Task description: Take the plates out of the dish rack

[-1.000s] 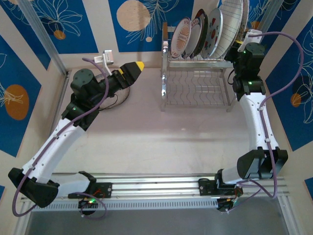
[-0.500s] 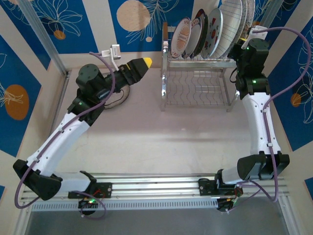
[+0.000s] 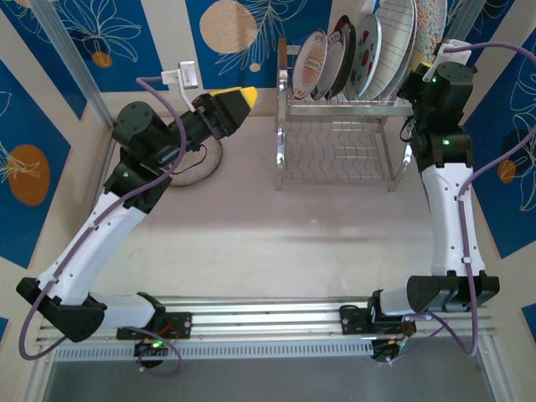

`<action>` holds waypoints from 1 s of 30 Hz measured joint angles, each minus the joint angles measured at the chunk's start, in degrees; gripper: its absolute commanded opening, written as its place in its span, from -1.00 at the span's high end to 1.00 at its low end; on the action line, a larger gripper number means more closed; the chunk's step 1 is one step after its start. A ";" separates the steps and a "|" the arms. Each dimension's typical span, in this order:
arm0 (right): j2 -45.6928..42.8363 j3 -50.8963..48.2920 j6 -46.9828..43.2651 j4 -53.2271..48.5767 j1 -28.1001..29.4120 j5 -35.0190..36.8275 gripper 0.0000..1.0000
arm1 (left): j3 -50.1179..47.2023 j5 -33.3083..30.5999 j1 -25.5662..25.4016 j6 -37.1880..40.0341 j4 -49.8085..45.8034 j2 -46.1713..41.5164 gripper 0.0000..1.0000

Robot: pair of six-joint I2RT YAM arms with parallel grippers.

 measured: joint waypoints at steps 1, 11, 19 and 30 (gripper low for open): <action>0.00 0.44 0.02 -0.57 0.00 0.28 1.00 | 0.00 0.00 -0.11 0.00 -0.13 0.11 -0.96; -1.51 3.50 0.50 -5.73 0.07 3.28 1.00 | 0.00 0.20 -1.33 0.00 -0.42 1.36 -0.97; -3.74 5.20 1.33 -10.03 0.46 6.19 1.00 | 0.00 0.68 -1.95 -0.11 0.44 2.69 -0.97; -7.63 5.79 2.43 -17.42 0.31 10.93 1.00 | 0.00 1.42 -3.43 -1.03 2.86 4.26 -0.97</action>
